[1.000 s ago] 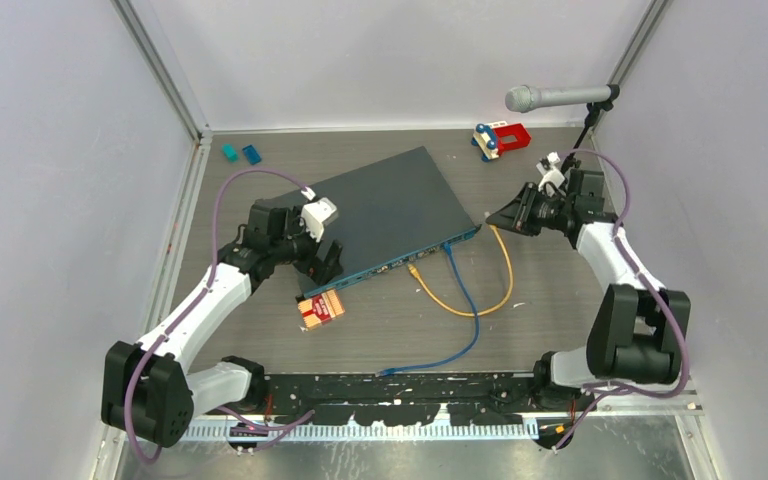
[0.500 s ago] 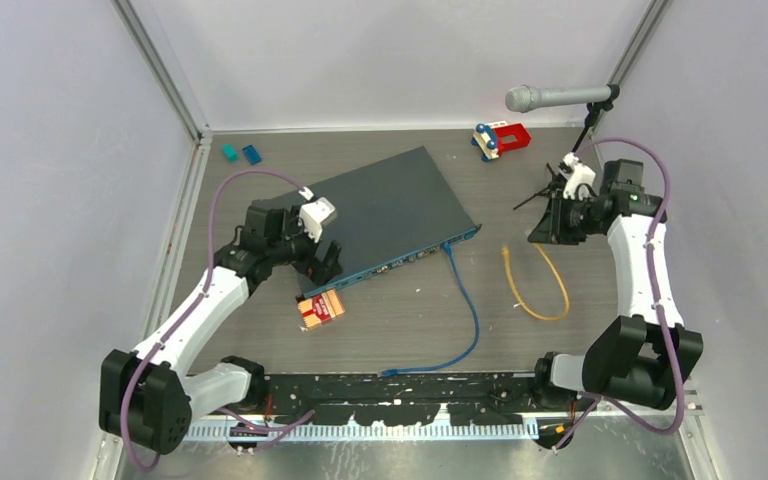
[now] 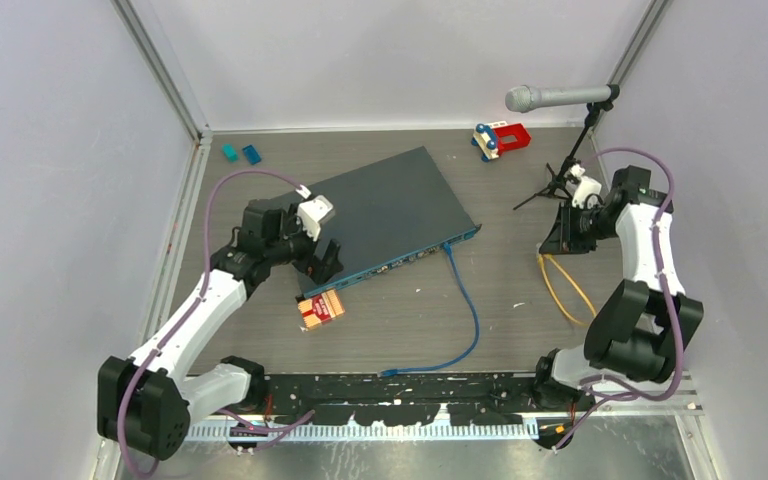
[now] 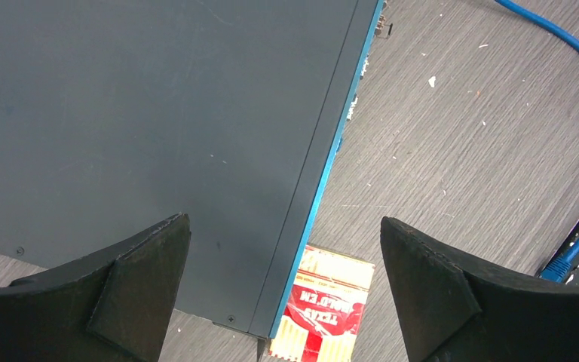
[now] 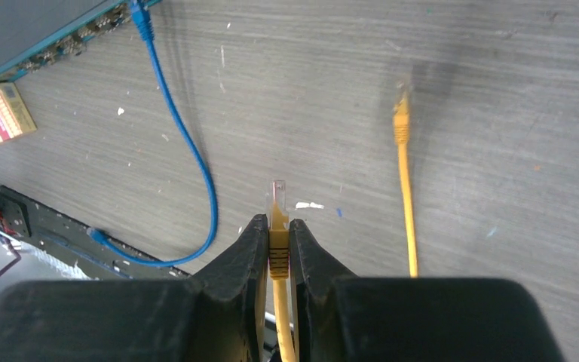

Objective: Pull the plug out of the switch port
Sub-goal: Place the connector at the center of the board.

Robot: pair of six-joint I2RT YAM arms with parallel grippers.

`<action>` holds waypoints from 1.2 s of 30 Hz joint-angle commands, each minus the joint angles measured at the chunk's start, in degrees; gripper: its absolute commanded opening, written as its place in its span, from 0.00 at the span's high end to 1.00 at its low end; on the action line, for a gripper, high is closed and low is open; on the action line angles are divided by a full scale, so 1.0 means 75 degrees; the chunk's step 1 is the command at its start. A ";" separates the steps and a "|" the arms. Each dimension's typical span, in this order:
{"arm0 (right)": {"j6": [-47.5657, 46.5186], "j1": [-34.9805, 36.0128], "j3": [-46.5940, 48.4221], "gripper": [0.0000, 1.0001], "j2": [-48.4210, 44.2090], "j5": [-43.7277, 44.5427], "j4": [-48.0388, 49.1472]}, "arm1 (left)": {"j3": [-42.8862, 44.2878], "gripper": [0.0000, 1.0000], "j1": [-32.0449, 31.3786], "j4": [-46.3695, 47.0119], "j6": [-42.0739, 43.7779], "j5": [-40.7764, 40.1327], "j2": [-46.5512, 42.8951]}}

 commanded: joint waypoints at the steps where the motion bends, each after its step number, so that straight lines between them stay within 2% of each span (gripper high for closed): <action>1: 0.0113 -0.0020 0.0090 0.98 0.0540 -0.0141 0.0944 | 0.0060 0.00 -0.0047 0.0400 -0.0050 0.0165 -0.0292; 9: 0.0899 -0.0020 -0.0187 0.86 0.0515 0.0166 0.2243 | -0.0086 0.00 -0.0044 0.0501 0.0005 0.0092 -0.0487; 13: 0.0738 -0.0026 -0.0258 0.74 0.0405 0.0783 0.2392 | -0.0097 0.00 -0.0044 0.0532 0.0014 0.0087 -0.0492; 16: 0.0630 -0.0020 -0.0236 0.61 0.0270 0.1086 0.2387 | -0.0087 0.00 -0.0044 0.0533 0.0013 0.0088 -0.0468; 29: -0.0737 -0.0050 -0.0329 0.39 -0.0090 0.2506 0.2436 | -0.0157 0.00 -0.0044 0.0580 0.0094 0.0079 -0.0486; 33: -0.1074 -0.0048 -0.0837 0.35 -0.0632 0.2089 0.2560 | -0.0181 0.00 -0.0044 0.0608 0.0130 0.0024 -0.0501; 36: -0.1167 -0.0043 -0.1179 0.34 -0.1169 0.1155 0.2296 | -0.0204 0.00 -0.0044 0.0664 0.0131 -0.0171 -0.0497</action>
